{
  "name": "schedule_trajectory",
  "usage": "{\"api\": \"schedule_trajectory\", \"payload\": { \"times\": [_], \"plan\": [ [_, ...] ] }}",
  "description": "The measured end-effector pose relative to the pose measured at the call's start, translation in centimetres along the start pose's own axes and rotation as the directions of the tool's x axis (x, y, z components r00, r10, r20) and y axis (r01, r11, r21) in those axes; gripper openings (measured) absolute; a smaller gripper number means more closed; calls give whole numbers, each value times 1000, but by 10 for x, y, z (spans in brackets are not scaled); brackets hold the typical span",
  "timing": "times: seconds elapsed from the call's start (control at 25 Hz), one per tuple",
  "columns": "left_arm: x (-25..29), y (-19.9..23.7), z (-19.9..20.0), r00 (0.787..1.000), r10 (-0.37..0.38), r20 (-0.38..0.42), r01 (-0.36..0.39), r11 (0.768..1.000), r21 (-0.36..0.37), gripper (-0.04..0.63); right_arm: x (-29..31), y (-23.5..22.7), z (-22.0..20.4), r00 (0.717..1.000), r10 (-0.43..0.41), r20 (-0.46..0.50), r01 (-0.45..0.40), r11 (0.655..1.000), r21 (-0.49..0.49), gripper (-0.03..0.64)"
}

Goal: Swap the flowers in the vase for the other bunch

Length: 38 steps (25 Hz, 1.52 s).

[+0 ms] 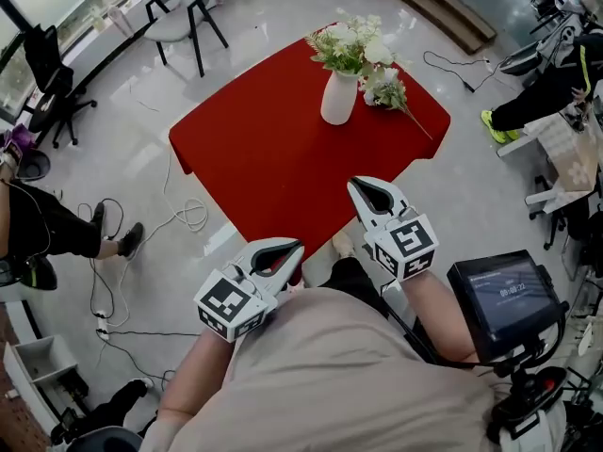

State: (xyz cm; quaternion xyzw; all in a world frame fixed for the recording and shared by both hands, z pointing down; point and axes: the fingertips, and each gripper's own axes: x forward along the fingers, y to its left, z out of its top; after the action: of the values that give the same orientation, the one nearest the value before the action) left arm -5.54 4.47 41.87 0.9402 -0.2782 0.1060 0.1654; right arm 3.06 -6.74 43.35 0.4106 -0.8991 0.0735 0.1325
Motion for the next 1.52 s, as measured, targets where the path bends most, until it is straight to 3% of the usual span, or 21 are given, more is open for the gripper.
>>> {"api": "schedule_trajectory", "payload": {
  "times": [0.8, 1.04, 1.52],
  "plan": [
    [-3, 9, -5, 1000, 21, -17, -21, 1000, -12, 8, 1, 55, -12, 993, 101, -64, -109, 987, -117, 17],
    [-28, 11, -18, 1000, 24, -8, -24, 1000, -12, 8, 7, 86, -11, 991, 114, -66, -123, 983, -140, 15],
    [-28, 8, -21, 1000, 27, -10, -27, 1000, -14, 8, 4, 85, -13, 991, 116, -71, -125, 982, -143, 14]
  ]
}}
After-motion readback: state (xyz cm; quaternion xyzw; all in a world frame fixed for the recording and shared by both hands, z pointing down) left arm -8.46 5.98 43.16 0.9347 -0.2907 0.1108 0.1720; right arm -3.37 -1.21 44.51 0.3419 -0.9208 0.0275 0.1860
